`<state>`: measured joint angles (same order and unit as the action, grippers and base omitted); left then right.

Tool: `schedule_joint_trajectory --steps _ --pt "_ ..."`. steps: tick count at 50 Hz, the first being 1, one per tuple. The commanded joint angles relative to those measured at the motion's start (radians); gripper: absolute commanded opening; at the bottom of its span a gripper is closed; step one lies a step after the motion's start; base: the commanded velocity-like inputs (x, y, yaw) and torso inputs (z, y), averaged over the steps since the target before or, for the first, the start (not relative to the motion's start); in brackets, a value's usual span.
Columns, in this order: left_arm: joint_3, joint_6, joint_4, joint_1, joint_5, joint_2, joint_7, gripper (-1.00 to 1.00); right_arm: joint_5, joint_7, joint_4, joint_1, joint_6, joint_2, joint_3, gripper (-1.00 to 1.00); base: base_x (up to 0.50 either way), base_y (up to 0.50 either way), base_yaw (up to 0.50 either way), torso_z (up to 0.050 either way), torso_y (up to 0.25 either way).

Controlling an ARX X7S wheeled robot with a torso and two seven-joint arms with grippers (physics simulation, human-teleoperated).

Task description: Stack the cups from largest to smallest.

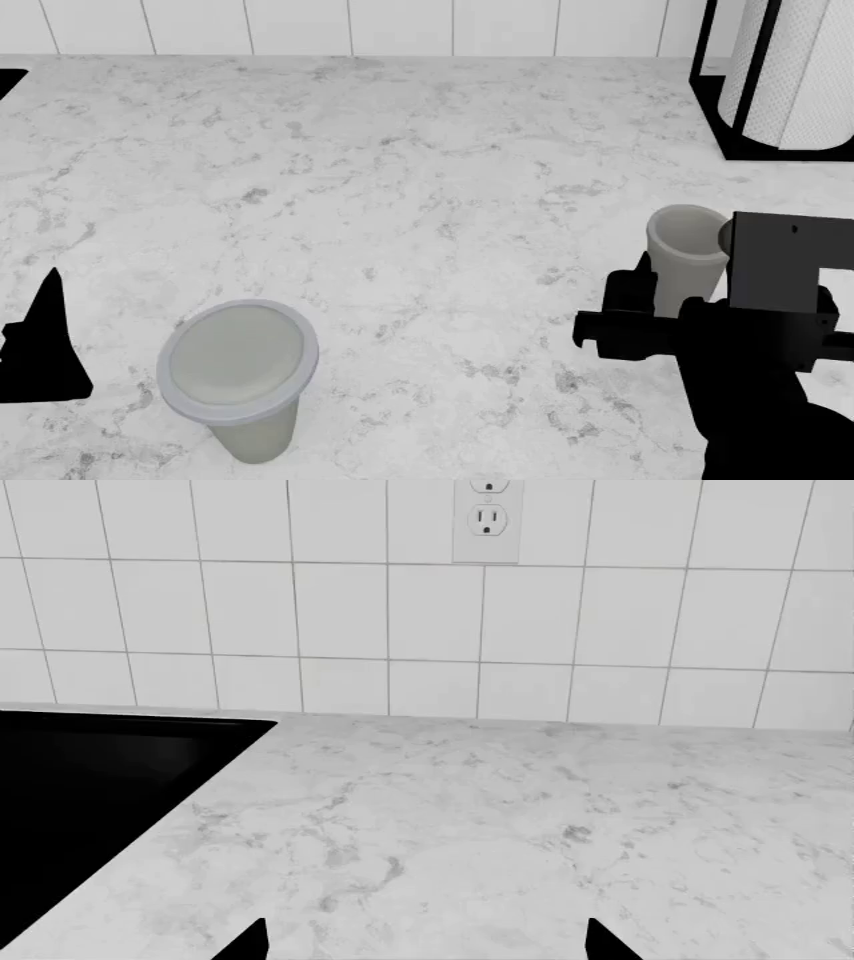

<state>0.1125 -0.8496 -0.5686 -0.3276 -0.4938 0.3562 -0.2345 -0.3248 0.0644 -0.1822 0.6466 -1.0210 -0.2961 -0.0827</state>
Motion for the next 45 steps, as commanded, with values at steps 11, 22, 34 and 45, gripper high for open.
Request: schedule_joint_trajectory --steps 11,22,34,45 --pt "-0.002 0.02 0.027 -0.011 0.007 0.011 -0.002 1.0 -0.106 0.02 -0.289 0.171 -0.299 0.036 0.016 -1.0 0.0 0.0 0.0 0.0 0.0" --pt "0.002 0.045 0.094 -0.055 0.033 0.017 -0.013 1.0 -0.847 0.454 -0.277 0.464 -0.547 0.075 -0.013 -1.0 0.0 0.0 0.0 0.0 0.001" --pt "0.018 0.051 0.103 -0.065 0.028 0.019 -0.02 1.0 -0.986 0.51 -0.168 0.502 -0.468 0.127 0.077 -1.0 0.0 0.0 0.0 0.0 0.0" --pt "0.023 0.066 0.131 -0.077 0.032 0.028 -0.017 1.0 -1.038 0.528 -0.141 0.489 -0.451 0.182 0.13 -1.0 0.0 0.0 0.0 0.0 0.0"
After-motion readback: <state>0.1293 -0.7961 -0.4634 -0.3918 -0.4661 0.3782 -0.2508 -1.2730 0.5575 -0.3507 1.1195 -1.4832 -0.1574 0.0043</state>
